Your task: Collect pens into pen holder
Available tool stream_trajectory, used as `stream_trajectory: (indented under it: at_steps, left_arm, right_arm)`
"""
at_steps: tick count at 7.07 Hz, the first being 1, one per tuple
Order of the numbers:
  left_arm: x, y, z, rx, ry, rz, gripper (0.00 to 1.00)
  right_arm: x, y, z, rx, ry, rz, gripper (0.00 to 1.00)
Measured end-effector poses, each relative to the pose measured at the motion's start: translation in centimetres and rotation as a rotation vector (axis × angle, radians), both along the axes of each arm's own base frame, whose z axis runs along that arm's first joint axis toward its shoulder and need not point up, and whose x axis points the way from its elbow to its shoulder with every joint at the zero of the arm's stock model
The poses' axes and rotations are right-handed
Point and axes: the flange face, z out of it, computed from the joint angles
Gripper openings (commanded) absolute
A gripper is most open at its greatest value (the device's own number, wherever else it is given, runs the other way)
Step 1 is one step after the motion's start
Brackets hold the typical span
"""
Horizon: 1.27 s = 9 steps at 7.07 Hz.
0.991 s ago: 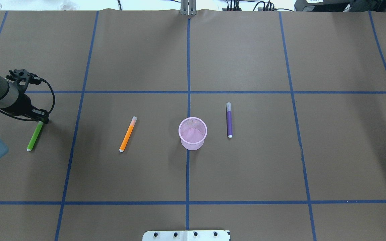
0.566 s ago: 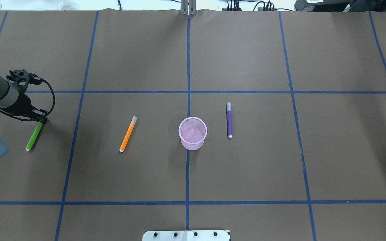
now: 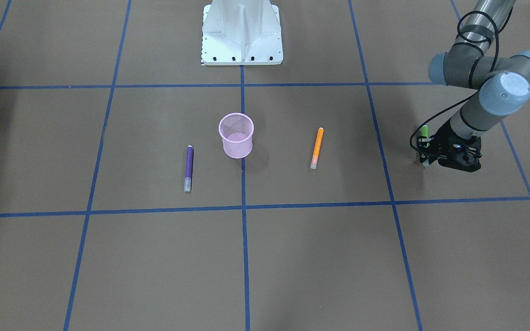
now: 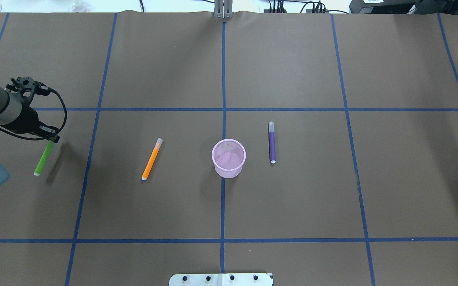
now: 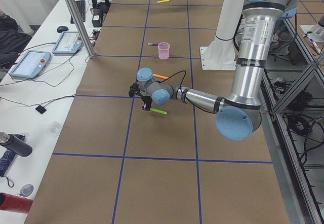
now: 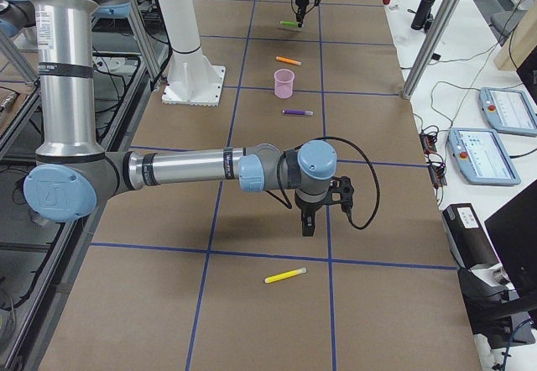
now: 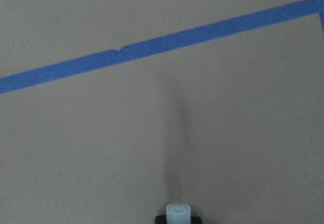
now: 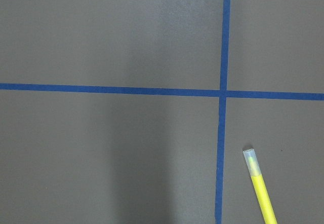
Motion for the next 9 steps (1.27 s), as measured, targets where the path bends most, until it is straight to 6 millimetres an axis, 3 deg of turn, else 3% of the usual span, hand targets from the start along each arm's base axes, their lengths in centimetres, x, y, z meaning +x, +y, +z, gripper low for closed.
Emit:
stream_trajectory:
  at_steps: [1, 3, 6, 9]
  left_arm:
    - [-1.4, -0.8, -2.1, 0.023, 0.025, -0.035, 0.00]
    - [-3.5, -2.7, -5.4, 0.064, 0.060, -0.089, 0.00]
    - [-4.1, -4.0, -7.4, 0.091, 0.079, -0.112, 0.00]
    - [-3.9, -4.4, -8.3, 0.099, 0.085, -0.113, 0.00]
  right_arm:
    - [0.0, 0.1, 1.5, -0.019, 0.002, -0.006, 1.00]
    - [0.0, 0.5, 6.6, 0.024, 0.004, -0.077, 1.00]
    - [-0.3, 0.9, 14.0, 0.160, 0.010, -0.132, 0.99]
    - [-3.7, 0.0, 15.9, 0.193, 0.081, -0.202, 0.96]
